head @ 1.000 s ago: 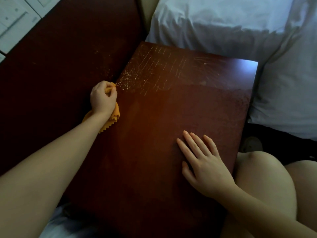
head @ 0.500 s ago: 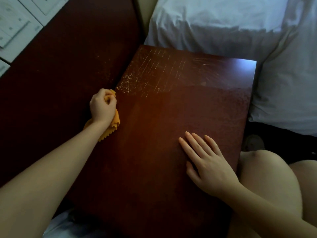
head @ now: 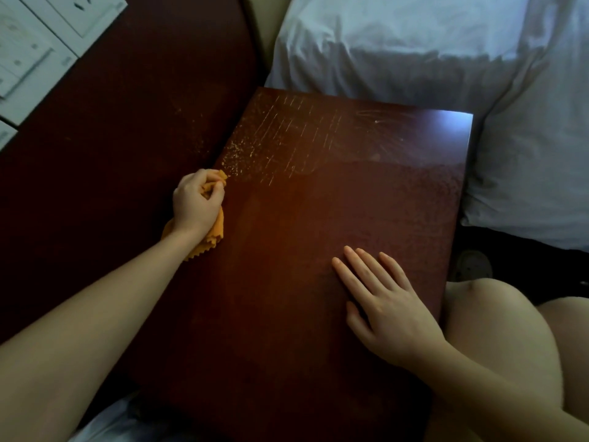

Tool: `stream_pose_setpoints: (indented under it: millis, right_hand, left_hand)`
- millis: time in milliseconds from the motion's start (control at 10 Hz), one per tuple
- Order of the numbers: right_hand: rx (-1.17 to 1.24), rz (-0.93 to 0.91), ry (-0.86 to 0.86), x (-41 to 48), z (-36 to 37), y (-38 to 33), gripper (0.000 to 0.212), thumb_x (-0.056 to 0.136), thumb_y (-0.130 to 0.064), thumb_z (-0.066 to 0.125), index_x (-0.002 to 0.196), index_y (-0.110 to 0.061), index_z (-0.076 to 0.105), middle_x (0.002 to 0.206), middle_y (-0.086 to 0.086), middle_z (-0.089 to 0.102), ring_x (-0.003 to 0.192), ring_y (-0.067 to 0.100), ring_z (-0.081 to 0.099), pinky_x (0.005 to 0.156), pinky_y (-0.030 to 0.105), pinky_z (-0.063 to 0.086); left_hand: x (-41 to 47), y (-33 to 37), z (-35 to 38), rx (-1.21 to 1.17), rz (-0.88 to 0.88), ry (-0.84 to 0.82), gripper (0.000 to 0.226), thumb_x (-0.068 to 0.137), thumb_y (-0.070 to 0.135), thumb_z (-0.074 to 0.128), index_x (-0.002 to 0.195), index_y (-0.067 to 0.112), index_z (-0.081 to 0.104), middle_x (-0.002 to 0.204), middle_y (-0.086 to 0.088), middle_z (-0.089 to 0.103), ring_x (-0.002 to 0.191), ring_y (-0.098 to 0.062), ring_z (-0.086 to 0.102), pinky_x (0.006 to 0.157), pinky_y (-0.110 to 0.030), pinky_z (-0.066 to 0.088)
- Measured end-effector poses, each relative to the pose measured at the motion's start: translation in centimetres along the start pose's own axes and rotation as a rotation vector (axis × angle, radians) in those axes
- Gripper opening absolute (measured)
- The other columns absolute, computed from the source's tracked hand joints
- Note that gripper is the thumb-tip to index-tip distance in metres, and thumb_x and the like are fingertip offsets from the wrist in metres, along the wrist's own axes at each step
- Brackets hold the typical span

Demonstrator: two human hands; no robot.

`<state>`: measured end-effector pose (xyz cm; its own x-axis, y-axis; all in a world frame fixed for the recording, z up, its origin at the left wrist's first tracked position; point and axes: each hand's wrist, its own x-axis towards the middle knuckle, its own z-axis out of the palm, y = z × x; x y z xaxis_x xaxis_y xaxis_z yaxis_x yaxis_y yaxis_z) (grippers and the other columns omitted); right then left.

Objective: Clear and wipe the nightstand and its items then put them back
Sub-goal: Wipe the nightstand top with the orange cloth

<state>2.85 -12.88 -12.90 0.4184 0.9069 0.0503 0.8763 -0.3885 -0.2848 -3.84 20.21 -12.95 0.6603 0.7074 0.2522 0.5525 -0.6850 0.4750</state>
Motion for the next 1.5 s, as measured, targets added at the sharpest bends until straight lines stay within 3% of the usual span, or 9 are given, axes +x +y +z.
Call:
stream_pose_setpoints:
  millis: [200,400,600,800,1000,1100,1300,1400,1500]
  right_hand:
    - [0.013,-0.003,0.002,0.1,0.0,0.0,0.057,0.085,-0.032,0.037,0.139,-0.013,0.042,0.142,0.01,0.043,0.131,0.026,0.04,0.108,0.041,0.02]
    - [-0.006,-0.004,-0.005,0.1,0.0,0.0,0.056,0.086,-0.032,0.036,0.138,-0.012,0.044,0.141,0.011,0.045,0.13,0.026,0.043,0.107,0.041,0.02]
    - [0.003,0.005,-0.008,0.0,0.0,0.0,0.056,0.086,-0.033,0.036,0.137,-0.012,0.044,0.14,0.011,0.045,0.129,0.027,0.043,0.107,0.041,0.02]
    - [0.01,0.01,-0.014,0.1,-0.1,-0.1,0.057,0.085,-0.033,0.036,0.138,-0.012,0.045,0.14,0.011,0.045,0.129,0.027,0.043,0.107,0.041,0.02]
    - [0.009,0.008,-0.026,0.1,-0.3,-0.1,0.057,0.085,-0.032,0.036,0.137,-0.012,0.045,0.14,0.012,0.046,0.129,0.027,0.043,0.108,0.041,0.019]
    - [0.01,0.006,-0.029,0.0,-0.3,-0.1,0.056,0.085,-0.032,0.036,0.137,-0.012,0.045,0.14,0.012,0.045,0.129,0.027,0.043,0.108,0.04,0.019]
    - [0.018,0.009,-0.018,0.0,0.0,-0.1,0.056,0.085,-0.031,0.036,0.137,-0.012,0.045,0.14,0.011,0.046,0.13,0.026,0.043,0.107,0.041,0.02]
    - [0.021,0.011,-0.02,0.1,0.0,0.0,0.056,0.085,-0.032,0.036,0.138,-0.013,0.045,0.141,0.011,0.045,0.13,0.026,0.043,0.108,0.041,0.02]
    - [0.024,0.009,-0.022,0.0,0.0,0.0,0.056,0.086,-0.032,0.036,0.138,-0.013,0.044,0.141,0.011,0.044,0.13,0.026,0.042,0.107,0.042,0.02]
  left_hand:
    - [2.5,0.5,1.1,0.024,-0.135,0.078,0.017,0.092,0.017,0.049,0.103,0.01,0.06,0.109,-0.008,0.062,0.106,-0.022,0.055,0.085,-0.023,0.037]
    - [2.5,1.2,0.6,-0.032,-0.075,0.026,0.018,0.09,0.015,0.051,0.102,0.008,0.063,0.111,-0.006,0.063,0.108,-0.02,0.055,0.092,-0.029,0.041]
    - [-0.1,1.2,0.1,-0.029,0.043,-0.045,0.012,0.089,0.012,0.054,0.093,0.009,0.064,0.111,-0.004,0.063,0.105,-0.016,0.055,0.09,-0.025,0.039]
    - [1.2,1.4,0.7,-0.009,-0.123,0.072,0.017,0.091,0.013,0.049,0.1,0.008,0.062,0.11,-0.006,0.063,0.106,-0.022,0.055,0.092,-0.032,0.042]
    - [1.7,1.9,1.1,-0.009,-0.179,0.077,0.017,0.09,0.012,0.048,0.101,0.009,0.062,0.111,-0.006,0.062,0.108,-0.02,0.055,0.088,-0.025,0.039]
    - [0.5,2.1,0.7,-0.024,-0.054,-0.002,0.014,0.089,0.013,0.052,0.096,0.008,0.063,0.112,-0.005,0.063,0.106,-0.019,0.056,0.092,-0.03,0.043]
    - [-1.9,1.7,0.1,-0.045,0.121,-0.07,0.01,0.088,0.012,0.056,0.092,0.01,0.065,0.109,-0.003,0.065,0.104,-0.014,0.057,0.088,-0.023,0.041]
    - [-1.0,1.6,0.6,0.005,-0.005,0.025,0.013,0.09,0.015,0.052,0.096,0.01,0.063,0.108,-0.005,0.064,0.103,-0.018,0.057,0.087,-0.024,0.04]
    - [0.2,2.4,1.5,0.033,-0.255,0.161,0.017,0.092,0.017,0.049,0.102,0.011,0.061,0.108,-0.006,0.063,0.104,-0.021,0.056,0.083,-0.025,0.04]
